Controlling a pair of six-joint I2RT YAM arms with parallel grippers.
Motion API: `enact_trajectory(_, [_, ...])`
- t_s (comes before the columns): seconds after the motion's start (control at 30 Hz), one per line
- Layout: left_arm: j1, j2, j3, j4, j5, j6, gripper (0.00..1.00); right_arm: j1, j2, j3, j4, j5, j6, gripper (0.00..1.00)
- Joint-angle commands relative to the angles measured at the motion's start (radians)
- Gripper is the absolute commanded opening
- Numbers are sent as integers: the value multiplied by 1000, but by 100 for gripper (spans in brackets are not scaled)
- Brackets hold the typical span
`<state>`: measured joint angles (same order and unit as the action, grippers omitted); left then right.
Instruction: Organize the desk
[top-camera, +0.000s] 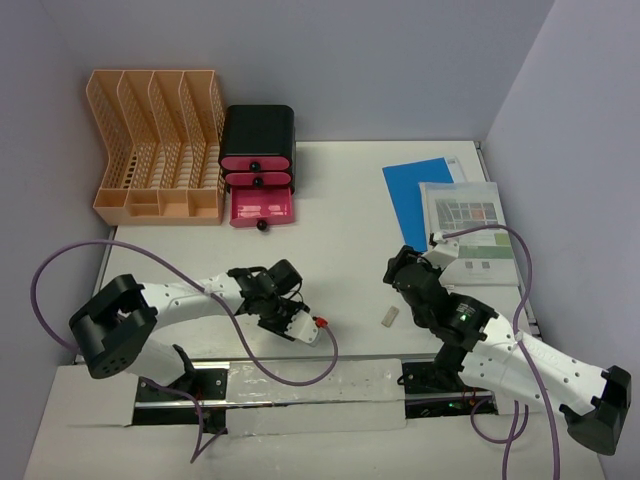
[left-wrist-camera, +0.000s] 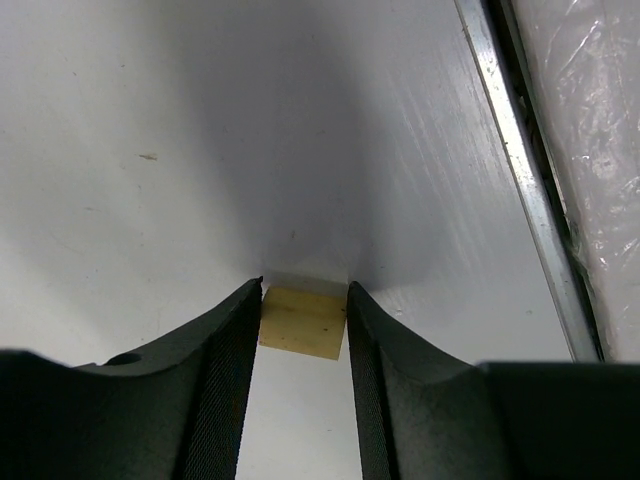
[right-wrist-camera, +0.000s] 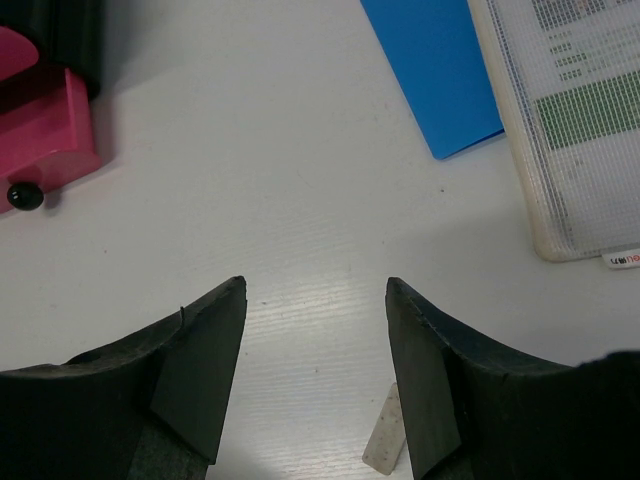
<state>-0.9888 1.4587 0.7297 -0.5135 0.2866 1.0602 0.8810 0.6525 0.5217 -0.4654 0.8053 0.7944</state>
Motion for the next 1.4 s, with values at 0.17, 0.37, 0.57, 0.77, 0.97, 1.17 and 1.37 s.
enact_trajectory(0.17, [73, 8, -21, -78, 33, -7, 76, -2, -5, 3, -5, 38, -2, 65])
enact_trajectory(0.37, [125, 5, -5, -127, 24, 44, 84, -4, -17, 0, -5, 44, 3, 65])
enact_trajectory(0.57, [124, 33, 1, -74, 42, 21, 82, -3, -14, -1, -6, 41, 4, 65])
enact_trajectory(0.77, [124, 77, 39, -27, 55, -14, 79, -4, -9, 10, -20, 44, 2, 65])
enact_trajectory(0.97, [111, 128, 40, -34, 49, -18, 70, -2, -17, 7, -22, 51, -3, 65])
enact_trajectory(1.17, [108, 147, 42, -66, 54, -11, 47, -4, -14, 12, -22, 54, -11, 65])
enact_trajectory(1.37, [109, 135, 52, -79, 26, -53, 30, -3, -21, 11, -24, 57, -14, 65])
